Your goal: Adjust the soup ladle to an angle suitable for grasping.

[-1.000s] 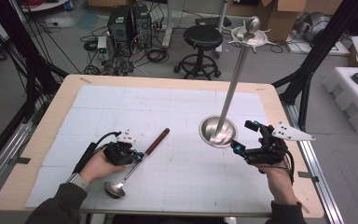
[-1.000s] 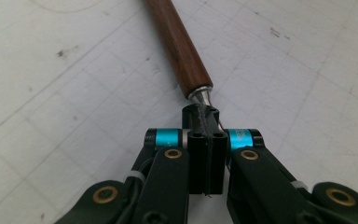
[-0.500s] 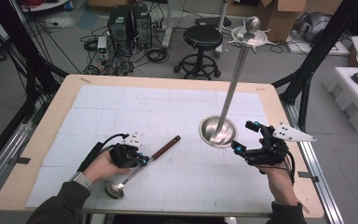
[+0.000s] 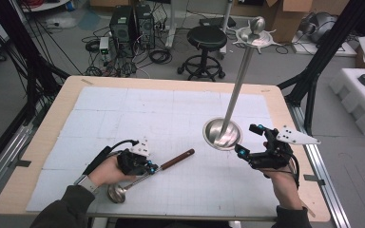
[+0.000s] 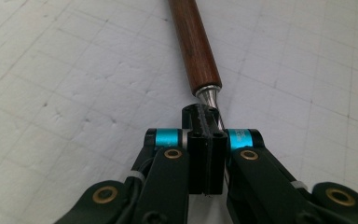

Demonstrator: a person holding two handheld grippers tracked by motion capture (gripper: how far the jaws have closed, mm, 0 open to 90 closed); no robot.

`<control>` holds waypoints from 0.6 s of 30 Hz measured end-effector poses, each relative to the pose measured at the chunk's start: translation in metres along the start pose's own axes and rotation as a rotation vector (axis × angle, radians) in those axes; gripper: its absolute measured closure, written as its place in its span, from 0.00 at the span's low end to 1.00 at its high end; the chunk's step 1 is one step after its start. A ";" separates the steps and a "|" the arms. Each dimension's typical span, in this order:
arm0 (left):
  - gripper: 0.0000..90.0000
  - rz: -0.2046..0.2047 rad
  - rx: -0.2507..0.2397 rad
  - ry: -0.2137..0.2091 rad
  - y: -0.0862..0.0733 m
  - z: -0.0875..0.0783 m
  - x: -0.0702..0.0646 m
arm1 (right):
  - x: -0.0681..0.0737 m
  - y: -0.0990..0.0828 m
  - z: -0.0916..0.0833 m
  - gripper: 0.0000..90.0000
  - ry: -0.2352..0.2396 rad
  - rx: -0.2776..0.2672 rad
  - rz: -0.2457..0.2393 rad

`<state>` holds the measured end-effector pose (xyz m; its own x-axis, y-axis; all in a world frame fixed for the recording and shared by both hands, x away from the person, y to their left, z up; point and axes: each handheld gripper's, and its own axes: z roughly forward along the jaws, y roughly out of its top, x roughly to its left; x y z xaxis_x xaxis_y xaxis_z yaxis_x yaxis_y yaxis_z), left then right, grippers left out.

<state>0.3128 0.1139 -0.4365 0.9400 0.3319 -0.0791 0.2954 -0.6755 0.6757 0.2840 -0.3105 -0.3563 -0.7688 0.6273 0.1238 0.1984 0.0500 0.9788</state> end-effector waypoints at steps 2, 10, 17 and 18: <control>1.00 0.014 -0.002 -0.010 0.001 0.001 0.000 | 0.000 0.000 0.000 0.02 0.001 0.000 0.008; 1.00 0.024 -0.009 -0.040 0.001 0.003 0.001 | 0.000 0.000 -0.001 0.02 0.003 -0.005 0.002; 1.00 0.045 -0.029 -0.091 0.001 0.007 -0.001 | 0.001 0.000 -0.001 0.02 0.000 -0.004 0.001; 1.00 0.044 -0.032 -0.099 0.001 0.007 -0.002 | 0.001 0.000 -0.001 0.02 -0.001 -0.004 0.000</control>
<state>0.3127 0.1079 -0.4410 0.9647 0.2346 -0.1199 0.2493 -0.6659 0.7032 0.2827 -0.3112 -0.3560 -0.7683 0.6281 0.1235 0.1959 0.0471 0.9795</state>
